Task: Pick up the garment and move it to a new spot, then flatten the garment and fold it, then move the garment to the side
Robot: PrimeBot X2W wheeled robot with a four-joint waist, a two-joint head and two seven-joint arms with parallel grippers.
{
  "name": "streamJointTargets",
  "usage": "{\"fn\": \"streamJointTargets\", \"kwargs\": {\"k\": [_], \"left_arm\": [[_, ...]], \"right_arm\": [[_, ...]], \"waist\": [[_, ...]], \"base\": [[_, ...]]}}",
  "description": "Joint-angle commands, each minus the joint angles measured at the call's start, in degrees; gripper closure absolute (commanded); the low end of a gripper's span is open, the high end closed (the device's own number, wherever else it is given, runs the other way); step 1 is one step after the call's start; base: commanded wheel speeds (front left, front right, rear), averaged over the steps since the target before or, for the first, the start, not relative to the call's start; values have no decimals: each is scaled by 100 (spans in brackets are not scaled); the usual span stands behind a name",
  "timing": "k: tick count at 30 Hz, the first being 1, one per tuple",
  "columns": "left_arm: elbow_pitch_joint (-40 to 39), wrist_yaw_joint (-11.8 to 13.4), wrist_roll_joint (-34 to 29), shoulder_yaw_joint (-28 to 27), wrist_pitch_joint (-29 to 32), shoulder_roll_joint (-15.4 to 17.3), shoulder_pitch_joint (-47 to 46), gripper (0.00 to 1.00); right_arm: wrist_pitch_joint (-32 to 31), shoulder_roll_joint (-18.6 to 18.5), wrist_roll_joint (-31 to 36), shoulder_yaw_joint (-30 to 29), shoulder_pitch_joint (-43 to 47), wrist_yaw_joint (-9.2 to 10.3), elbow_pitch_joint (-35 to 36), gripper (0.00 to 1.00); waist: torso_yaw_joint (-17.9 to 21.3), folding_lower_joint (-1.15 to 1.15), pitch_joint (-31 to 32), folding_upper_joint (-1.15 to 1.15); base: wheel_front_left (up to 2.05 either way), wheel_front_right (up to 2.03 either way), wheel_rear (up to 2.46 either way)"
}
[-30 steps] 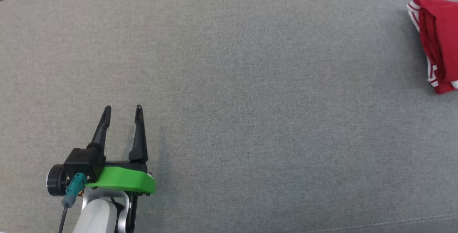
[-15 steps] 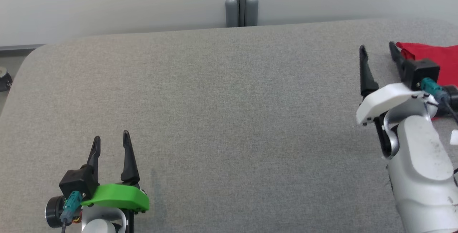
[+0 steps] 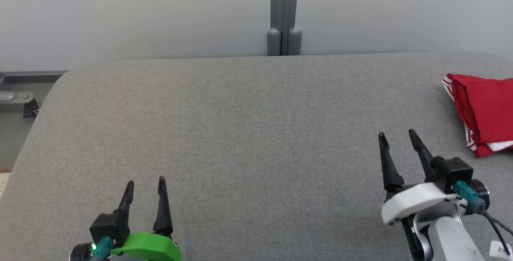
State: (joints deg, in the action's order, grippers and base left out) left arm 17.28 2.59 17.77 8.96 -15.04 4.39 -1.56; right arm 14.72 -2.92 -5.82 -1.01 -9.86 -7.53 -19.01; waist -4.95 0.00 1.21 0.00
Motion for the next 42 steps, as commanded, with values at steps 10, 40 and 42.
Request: {"fn": "streamJointTargets", "kwargs": {"k": [10,40,42], "left_arm": [[-111,-15,-19,13,-15,-34,343,0],[-15,-5,-1,114,11,-35,286,100],[65,-10,30,108,42,-36,314,100]], "right_arm": [[49,-4,-535,165,839,10,433,0],[24,18,-517,236,993,-1,454,100],[14,32,-549,230,1027,-1,370,100]], "waist": [[93,0,71,0],[81,0,40,0],[82,0,39,0]], "base": [[0,0,0],[0,0,0],[0,0,0]]}}
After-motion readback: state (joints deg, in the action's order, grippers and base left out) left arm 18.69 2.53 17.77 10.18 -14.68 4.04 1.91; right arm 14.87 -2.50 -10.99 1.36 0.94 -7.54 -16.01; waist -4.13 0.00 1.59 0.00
